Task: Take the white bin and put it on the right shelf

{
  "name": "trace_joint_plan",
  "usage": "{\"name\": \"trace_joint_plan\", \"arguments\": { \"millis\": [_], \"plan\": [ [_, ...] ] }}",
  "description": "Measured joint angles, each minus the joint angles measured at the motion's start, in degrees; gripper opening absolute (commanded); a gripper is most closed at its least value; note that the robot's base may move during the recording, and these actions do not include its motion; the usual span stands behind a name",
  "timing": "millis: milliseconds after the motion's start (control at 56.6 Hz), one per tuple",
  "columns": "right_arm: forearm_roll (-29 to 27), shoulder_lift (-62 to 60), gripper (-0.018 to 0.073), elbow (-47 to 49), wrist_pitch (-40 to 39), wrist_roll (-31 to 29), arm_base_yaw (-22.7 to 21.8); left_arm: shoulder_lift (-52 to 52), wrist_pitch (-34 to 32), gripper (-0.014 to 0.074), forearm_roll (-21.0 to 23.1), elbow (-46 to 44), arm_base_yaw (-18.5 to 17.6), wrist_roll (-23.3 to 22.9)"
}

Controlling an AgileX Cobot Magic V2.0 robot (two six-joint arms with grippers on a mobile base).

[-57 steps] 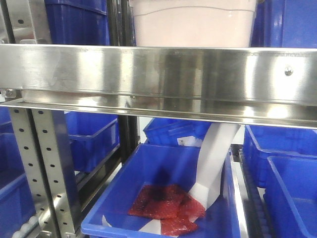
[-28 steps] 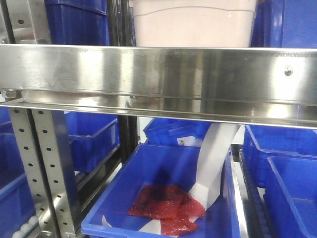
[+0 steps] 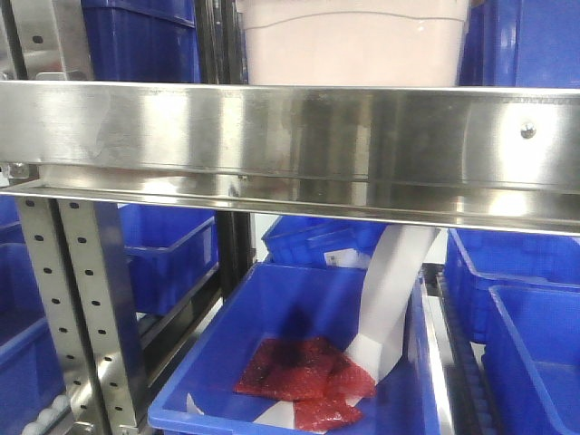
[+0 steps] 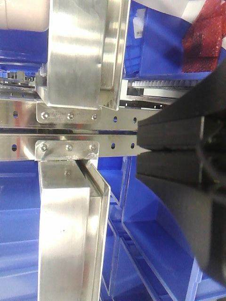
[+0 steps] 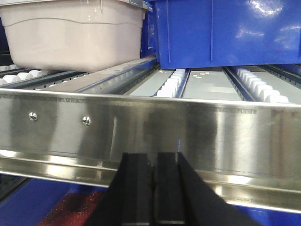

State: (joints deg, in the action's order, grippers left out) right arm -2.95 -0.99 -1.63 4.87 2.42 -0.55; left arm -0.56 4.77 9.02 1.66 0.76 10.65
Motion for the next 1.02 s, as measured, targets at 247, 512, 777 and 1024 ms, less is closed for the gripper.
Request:
{"name": "trace_joint_plan", "arguments": {
  "millis": [247, 512, 777, 1024],
  "plan": [
    [0.0, 0.0, 0.0075, 0.0, 0.0, 0.0, 0.0, 0.0, 0.0, -0.0121, 0.0, 0.0, 0.0, 0.0],
    [-0.2, 0.0, 0.0075, 0.0, -0.1, 0.0, 0.0, 0.0, -0.2, -0.0121, 0.0, 0.0, 0.0, 0.0],
    [-0.2, 0.0, 0.0075, 0.0, -0.1, 0.0, 0.0, 0.0, -0.3, -0.0121, 0.0, 0.0, 0.0, 0.0],
    [-0.3, 0.0, 0.0075, 0.0, -0.1, 0.0, 0.0, 0.0, -0.3, -0.0121, 0.0, 0.0, 0.0, 0.0]
  ]
}}
